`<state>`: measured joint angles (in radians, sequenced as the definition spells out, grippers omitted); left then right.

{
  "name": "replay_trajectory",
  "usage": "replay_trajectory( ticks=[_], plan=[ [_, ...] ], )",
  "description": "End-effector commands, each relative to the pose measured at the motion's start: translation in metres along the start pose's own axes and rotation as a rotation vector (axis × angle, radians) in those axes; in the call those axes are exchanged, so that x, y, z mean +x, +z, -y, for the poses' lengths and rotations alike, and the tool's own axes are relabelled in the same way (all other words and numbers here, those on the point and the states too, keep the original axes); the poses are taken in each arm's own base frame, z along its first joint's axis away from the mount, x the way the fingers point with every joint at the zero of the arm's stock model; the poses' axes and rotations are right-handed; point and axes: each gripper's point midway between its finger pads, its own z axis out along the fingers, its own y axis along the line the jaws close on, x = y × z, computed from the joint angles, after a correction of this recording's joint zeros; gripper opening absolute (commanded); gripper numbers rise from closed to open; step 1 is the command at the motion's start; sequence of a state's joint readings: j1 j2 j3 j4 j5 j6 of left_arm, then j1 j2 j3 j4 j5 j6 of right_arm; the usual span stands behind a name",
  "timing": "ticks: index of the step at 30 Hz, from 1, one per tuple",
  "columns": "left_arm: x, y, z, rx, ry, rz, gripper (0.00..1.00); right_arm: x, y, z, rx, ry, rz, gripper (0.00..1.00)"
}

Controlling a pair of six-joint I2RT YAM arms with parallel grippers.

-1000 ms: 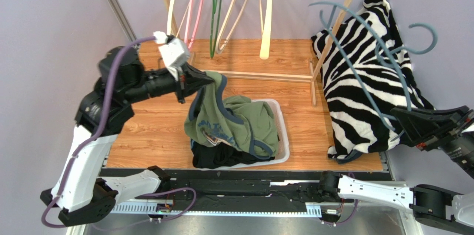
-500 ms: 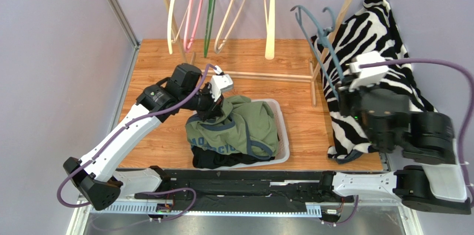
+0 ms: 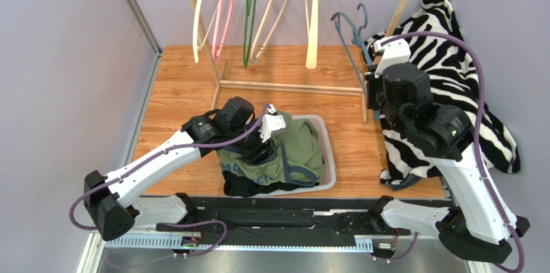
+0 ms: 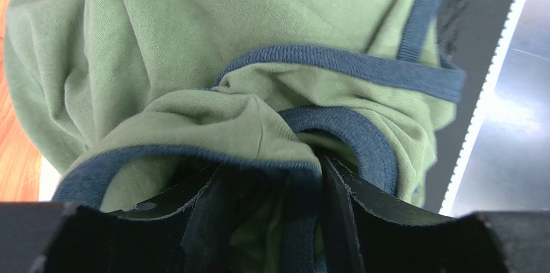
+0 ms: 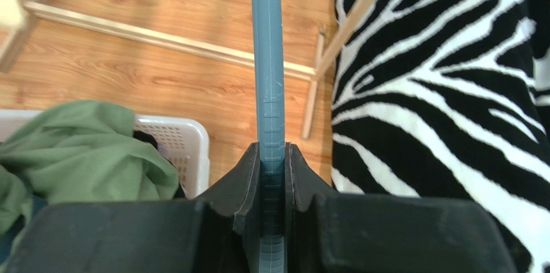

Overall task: Remove the tank top from the hanger
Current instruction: Remove the tank top from the hanger, then place the hanger at the clothesline.

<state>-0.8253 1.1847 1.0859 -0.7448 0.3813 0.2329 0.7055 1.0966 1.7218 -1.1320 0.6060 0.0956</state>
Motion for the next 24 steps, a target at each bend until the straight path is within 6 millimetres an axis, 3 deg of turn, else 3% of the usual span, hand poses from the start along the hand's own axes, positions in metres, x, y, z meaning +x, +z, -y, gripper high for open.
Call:
replay_trajectory(
  ticks=[1,7,12,18,24],
  plan=[
    [0.004,0.021,-0.013,-0.031,0.034,0.003,0.55,-0.051,0.002,-0.012,-0.102,0.092,0.149,0.0],
    [0.029,0.038,-0.016,-0.002,0.09,-0.083,0.55,-0.066,0.015,-0.004,-0.083,0.129,0.168,0.0],
    [0.052,0.049,-0.022,-0.005,0.127,-0.167,0.56,-0.068,0.018,0.0,-0.079,0.139,0.174,0.0],
    [0.092,0.074,-0.036,-0.011,0.136,-0.366,0.65,-0.076,0.024,0.017,-0.069,0.17,0.177,0.0],
    [0.127,0.088,-0.046,-0.044,0.205,-0.504,0.77,-0.08,0.043,0.022,-0.074,0.212,0.159,0.0]
  ],
)
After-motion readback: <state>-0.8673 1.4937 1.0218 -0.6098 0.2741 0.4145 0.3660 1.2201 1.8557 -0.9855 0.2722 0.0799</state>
